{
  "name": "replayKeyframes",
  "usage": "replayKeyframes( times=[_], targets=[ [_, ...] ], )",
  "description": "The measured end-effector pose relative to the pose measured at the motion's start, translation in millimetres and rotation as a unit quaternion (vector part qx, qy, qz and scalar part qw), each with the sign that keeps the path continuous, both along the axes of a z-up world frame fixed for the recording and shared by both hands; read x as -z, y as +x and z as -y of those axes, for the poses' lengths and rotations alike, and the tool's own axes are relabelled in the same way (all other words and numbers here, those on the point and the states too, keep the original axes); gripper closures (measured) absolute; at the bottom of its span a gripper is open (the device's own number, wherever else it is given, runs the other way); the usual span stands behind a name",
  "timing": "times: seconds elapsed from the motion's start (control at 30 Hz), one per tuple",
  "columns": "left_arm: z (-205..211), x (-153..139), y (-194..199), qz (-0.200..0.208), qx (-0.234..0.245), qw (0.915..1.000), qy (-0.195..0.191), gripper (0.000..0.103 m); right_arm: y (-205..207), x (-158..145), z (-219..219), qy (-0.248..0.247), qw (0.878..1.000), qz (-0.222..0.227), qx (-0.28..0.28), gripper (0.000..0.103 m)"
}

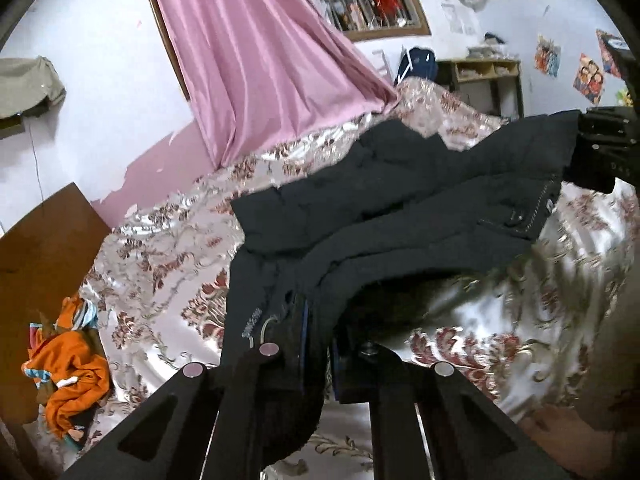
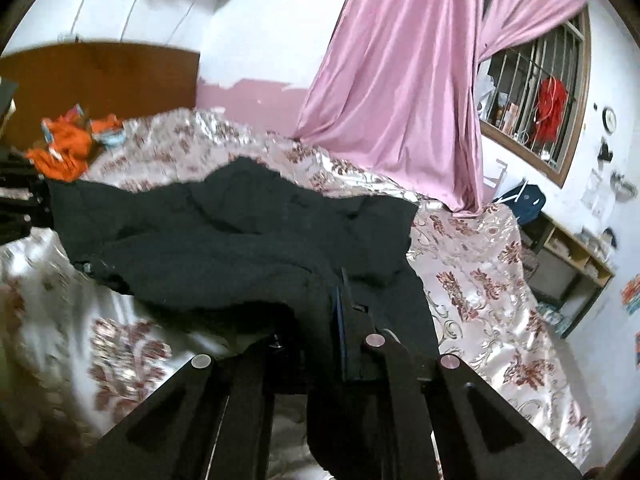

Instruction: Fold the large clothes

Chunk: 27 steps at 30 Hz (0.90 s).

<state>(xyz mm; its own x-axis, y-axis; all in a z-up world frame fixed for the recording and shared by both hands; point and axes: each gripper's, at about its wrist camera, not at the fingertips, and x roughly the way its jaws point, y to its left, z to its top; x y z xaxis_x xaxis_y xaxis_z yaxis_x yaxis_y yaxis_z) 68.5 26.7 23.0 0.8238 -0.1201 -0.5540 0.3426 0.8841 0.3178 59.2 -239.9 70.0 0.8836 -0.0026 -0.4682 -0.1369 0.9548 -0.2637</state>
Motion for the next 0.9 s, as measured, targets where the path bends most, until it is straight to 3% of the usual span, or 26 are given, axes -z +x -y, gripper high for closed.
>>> replayKeyframes(
  times=[0.3, 0.47, 0.9],
  targets=[
    [-3.7, -49.5, -56.9, 0.039, 0.033, 0.9986, -0.010, 0.095, -62.6, -48.0, 13.6, 0.029, 0.999, 0.031, -0.010, 0.096],
    [-7.3, -68.5, -62.9, 0.056, 0.033, 0.9977, -0.015, 0.095, -74.9, -66.6, 9.6, 0.013, 0.999, 0.046, -0.018, 0.096],
    [-10.6, -76.1, 17.6, 0.055, -0.016, 0.9978, -0.033, 0.095, 5.1, -80.5, -6.4, -0.023, 0.998, 0.056, -0.009, 0.096]
  ],
)
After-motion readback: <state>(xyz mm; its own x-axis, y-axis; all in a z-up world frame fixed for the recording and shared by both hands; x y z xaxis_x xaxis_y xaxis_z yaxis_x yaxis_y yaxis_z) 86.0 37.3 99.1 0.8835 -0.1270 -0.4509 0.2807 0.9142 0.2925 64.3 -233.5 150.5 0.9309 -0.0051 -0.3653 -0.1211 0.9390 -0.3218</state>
